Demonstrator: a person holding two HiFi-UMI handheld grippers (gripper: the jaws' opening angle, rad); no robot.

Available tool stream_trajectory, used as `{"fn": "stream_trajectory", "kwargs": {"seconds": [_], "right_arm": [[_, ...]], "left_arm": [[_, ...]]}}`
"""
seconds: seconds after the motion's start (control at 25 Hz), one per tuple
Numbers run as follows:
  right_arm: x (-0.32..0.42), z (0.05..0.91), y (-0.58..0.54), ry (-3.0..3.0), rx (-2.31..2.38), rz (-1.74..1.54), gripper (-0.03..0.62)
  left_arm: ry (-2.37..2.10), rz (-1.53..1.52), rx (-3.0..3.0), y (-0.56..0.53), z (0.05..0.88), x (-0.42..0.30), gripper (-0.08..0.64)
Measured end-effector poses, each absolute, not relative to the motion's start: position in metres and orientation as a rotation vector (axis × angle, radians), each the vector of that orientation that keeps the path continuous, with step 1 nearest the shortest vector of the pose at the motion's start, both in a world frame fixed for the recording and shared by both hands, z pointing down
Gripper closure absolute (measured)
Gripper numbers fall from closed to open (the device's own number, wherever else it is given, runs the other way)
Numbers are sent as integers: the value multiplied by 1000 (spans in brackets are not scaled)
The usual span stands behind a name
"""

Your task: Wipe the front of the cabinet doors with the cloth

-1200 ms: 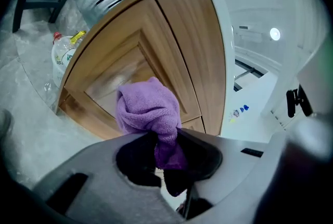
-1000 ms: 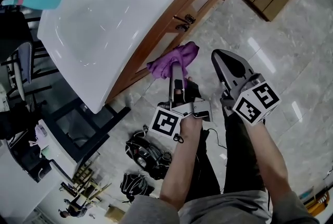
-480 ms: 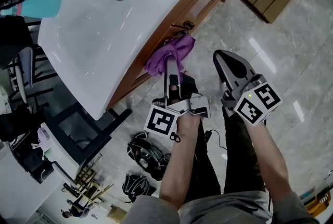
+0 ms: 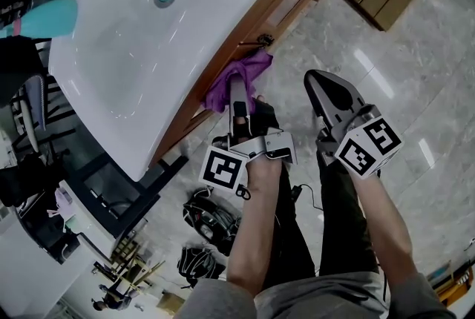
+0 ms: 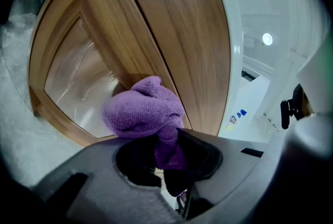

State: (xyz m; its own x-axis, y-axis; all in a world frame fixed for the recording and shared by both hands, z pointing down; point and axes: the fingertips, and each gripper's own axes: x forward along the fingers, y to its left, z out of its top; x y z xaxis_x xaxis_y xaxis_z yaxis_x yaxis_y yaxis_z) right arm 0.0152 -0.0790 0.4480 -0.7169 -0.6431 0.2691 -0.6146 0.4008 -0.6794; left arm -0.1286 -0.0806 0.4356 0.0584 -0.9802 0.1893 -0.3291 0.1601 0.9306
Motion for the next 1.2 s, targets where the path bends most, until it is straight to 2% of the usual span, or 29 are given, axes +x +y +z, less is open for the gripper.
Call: {"fn": "stream_trajectory", "kwargs": {"seconds": [0.72,1.2], "right_arm": [[22,469,-81,2572,-1199,-1268,583],[14,493,-77,2592,-1205,-1283,583]], "left_arm": [[-1419,-889,1240,-86,475,-138,483],[-1414,-769,1201,-85,548,-138,483]]}}
